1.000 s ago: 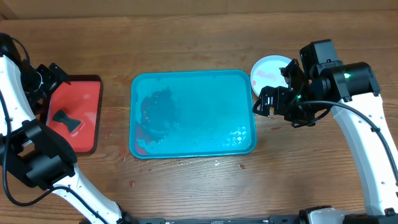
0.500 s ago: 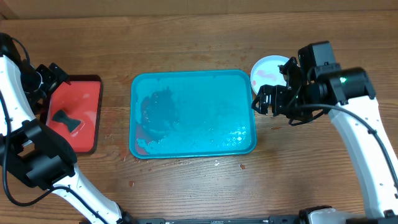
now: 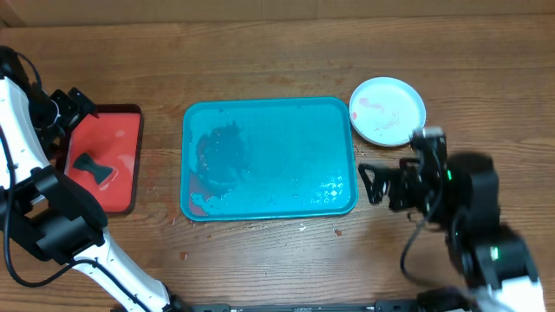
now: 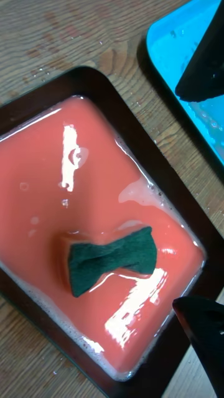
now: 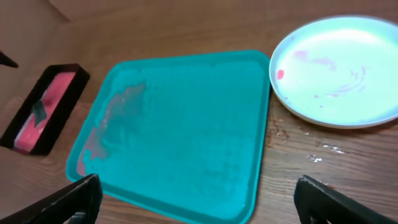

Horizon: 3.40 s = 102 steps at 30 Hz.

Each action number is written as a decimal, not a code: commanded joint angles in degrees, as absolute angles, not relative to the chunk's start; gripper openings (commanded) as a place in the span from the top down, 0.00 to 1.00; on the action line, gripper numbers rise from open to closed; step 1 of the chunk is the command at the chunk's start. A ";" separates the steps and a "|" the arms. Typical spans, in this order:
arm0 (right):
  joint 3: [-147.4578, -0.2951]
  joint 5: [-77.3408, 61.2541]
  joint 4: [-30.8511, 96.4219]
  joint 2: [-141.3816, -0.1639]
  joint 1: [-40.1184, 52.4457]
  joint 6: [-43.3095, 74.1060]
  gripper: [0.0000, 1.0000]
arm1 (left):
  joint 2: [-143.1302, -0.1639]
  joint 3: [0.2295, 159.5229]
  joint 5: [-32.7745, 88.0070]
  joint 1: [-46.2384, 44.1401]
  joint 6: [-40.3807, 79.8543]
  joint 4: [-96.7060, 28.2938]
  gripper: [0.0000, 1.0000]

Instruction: Clean dirty plates on tray and stack at the side

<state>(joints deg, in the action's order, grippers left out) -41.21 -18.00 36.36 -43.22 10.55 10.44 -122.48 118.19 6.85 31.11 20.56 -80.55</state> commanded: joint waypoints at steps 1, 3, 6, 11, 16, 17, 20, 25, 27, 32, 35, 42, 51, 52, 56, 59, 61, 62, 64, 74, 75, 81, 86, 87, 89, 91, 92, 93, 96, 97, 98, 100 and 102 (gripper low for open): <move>-34.39 -17.21 32.84 -35.20 9.74 9.98 0.00 | -121.49 118.98 7.07 31.05 19.68 -80.53 0.00; -30.59 -17.21 30.57 -30.68 8.21 9.98 0.00 | -121.49 118.98 7.09 31.05 19.68 -80.53 0.00; -26.55 -17.19 27.09 -26.98 7.05 9.98 0.00 | -121.49 118.98 7.07 31.05 19.68 -80.53 0.00; -18.87 -16.51 16.56 -22.37 7.01 9.96 0.00 | -121.49 118.98 7.09 31.05 19.68 -80.53 0.00; -11.29 -16.08 7.70 -16.51 6.98 9.98 0.00 | -121.49 118.98 7.09 31.05 19.68 -80.53 0.00; -10.04 -15.84 6.28 -15.38 6.98 9.98 0.00 | -121.49 118.98 7.09 31.05 19.68 -80.53 0.00; -7.60 -14.31 3.88 -12.45 6.98 9.98 0.00 | -121.49 118.98 7.09 31.05 19.70 -80.53 0.00; -5.37 -10.72 3.90 -6.55 6.94 9.96 0.00 | -121.49 118.98 7.09 31.05 19.70 -80.53 0.00; -4.45 -10.46 3.90 -4.36 6.35 9.96 0.00 | -121.49 118.98 7.07 31.05 19.68 -80.53 0.00; -2.24 -10.59 3.07 -0.14 3.53 10.00 0.00 | -121.49 118.98 7.07 31.05 19.68 -80.53 0.00; -1.21 -11.00 2.90 -0.16 1.80 10.00 0.00 | -121.49 118.98 7.09 31.05 19.68 -80.53 0.00; -0.45 -9.78 3.75 -0.16 -0.14 7.68 0.00 | -121.49 118.98 7.09 31.05 19.68 -80.53 0.00; -0.45 -7.53 4.12 -0.16 -1.08 7.03 0.00 | -121.49 118.98 7.09 31.05 19.68 -80.53 0.00; -0.47 -7.53 4.10 -0.16 -1.08 7.03 0.00 | -121.49 118.98 7.09 31.05 19.68 -80.51 0.00; -0.47 -7.53 4.10 -0.16 -1.08 7.03 0.00 | -121.49 118.98 7.09 31.05 19.68 -80.53 0.00; -0.47 -7.53 4.10 -0.16 -1.08 7.03 0.00 | -121.49 118.98 7.09 31.05 19.68 -80.51 0.00; -0.47 -7.53 4.12 -0.16 -1.08 7.03 0.00 | -121.49 118.98 7.09 31.05 19.70 -80.51 0.00; -0.47 -7.53 4.10 -0.16 -1.08 7.03 0.00 | -121.49 118.98 7.07 31.05 19.68 -80.51 0.00; -0.47 -7.53 4.10 -0.16 -1.08 7.03 0.00 | -121.49 118.98 7.09 31.05 19.68 -80.51 0.00; -0.47 -7.53 4.10 -0.16 -1.08 7.03 0.00 | -121.49 118.98 7.09 31.09 19.68 -80.49 0.00; -0.47 -7.53 4.10 -0.16 -1.08 7.03 0.00 | -121.49 118.98 7.09 31.11 19.68 -80.49 0.00; -0.47 -7.53 4.10 -0.16 -1.08 7.03 0.00 | -121.49 118.98 7.09 30.89 19.68 -80.49 0.00; -0.47 -7.53 4.10 -0.16 -1.08 7.03 0.00 | -121.47 118.98 4.27 29.95 19.00 -80.64 0.00; -0.47 -7.53 4.10 -0.16 -1.08 7.03 0.00 | -121.45 118.98 3.29 29.93 19.00 -80.88 0.00; -0.47 -7.53 4.10 -0.16 -1.08 7.03 0.00 | -121.45 118.98 2.79 29.95 19.07 -82.26 0.00; -0.47 -7.53 4.10 -0.16 -1.08 7.03 0.00 | -121.34 118.98 4.54 29.95 19.42 -82.83 0.00; -0.47 -7.53 4.10 -0.16 -1.08 7.03 0.00 | -121.08 118.98 6.42 29.95 19.42 -83.02 0.00; -0.47 -7.53 4.10 -0.16 -1.08 7.03 0.00 | -120.75 118.98 7.92 29.87 19.25 -83.07 0.00; -0.47 -7.53 4.10 -0.16 -1.08 7.03 0.00 | -118.58 118.85 9.56 28.91 19.27 -82.83 0.00; -0.47 -7.53 4.10 -0.16 -1.08 7.03 0.00 | -117.10 118.37 9.54 28.36 19.22 -82.26 0.00; -0.47 -7.53 4.10 -0.16 -1.08 7.03 0.00 | -115.46 117.60 9.52 27.81 19.05 -81.43 0.00; -0.47 -7.53 4.10 -0.16 -1.08 7.03 0.00 | -111.07 114.80 9.56 26.30 16.60 -78.43 0.00; -0.47 -7.53 4.10 -0.16 -1.08 7.03 0.00 | -105.69 110.56 9.54 24.38 14.37 -74.59 0.00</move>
